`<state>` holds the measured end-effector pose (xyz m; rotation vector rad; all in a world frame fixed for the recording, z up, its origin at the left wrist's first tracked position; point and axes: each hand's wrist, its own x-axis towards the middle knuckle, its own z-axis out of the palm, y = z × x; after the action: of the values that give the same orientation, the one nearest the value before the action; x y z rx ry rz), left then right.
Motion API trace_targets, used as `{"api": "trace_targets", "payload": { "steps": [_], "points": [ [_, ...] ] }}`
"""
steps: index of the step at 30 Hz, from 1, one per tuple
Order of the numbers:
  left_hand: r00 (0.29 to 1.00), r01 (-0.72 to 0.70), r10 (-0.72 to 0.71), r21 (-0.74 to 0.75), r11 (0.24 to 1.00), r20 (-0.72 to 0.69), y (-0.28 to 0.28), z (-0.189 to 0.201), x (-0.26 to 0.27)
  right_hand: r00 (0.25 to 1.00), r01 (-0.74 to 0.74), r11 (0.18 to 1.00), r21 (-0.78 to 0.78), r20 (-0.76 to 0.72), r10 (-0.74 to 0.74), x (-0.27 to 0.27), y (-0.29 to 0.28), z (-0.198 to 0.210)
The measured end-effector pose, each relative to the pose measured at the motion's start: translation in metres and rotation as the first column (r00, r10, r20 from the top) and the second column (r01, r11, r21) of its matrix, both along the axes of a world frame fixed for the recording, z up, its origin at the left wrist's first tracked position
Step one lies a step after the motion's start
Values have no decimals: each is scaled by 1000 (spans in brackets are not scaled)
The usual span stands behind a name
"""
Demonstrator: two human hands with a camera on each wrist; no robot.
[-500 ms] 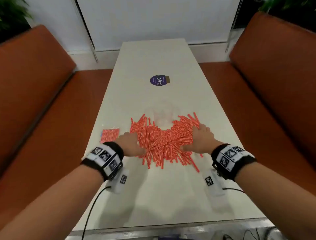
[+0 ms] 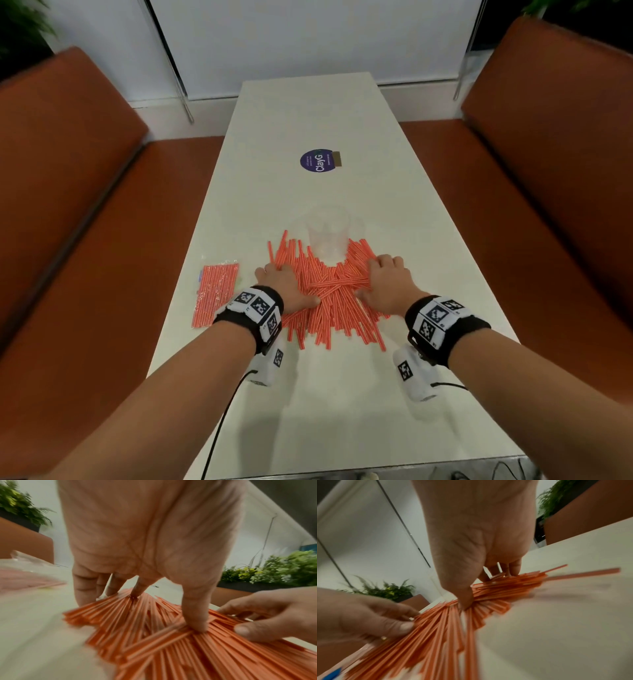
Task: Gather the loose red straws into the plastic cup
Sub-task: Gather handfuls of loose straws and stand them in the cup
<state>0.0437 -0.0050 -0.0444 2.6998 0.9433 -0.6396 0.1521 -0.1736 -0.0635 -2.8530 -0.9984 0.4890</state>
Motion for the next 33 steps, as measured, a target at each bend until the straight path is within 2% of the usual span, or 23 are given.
{"api": "trace_targets", "payload": {
  "steps": [5, 8, 10, 13, 17, 22, 26, 30, 33],
  "points": [
    [989, 0, 13, -88, 996, 150, -10, -4, -2, 1000, -23, 999, 34, -4, 23, -12, 7, 1],
    [968, -89, 112, -110, 990, 223, -2, 2, 1, 998, 67, 995, 76, -20, -65, -1, 7, 9],
    [979, -107, 116, -61, 992, 165, 4, 6, 4, 986, 158, 985, 66, -56, -154, 7, 7, 13],
    [999, -48, 48, -3, 999, 11, 2, 10, 8, 980, 175, 985, 10, -98, -173, 7, 11, 10],
    [998, -49, 49, -10, 999, 44, -10, 1, 21, 978, 196, 980, 38, -85, -193, -8, 30, 1],
    [970, -184, 208, -178, 967, 128, -23, -10, 29, 951, 303, 945, 126, -110, -291, -22, 43, -8],
    [941, -258, 300, -235, 937, 160, -26, -11, 34, 955, 292, 946, 144, -99, -280, -30, 46, -13],
    [872, -358, 447, -362, 861, 200, -25, -11, 36, 951, 298, 943, 151, -133, -279, -31, 46, -13],
    [857, -381, 470, -353, 854, 212, -21, -11, 33, 956, 287, 950, 123, -96, -277, -27, 42, -11]
  ]
}}
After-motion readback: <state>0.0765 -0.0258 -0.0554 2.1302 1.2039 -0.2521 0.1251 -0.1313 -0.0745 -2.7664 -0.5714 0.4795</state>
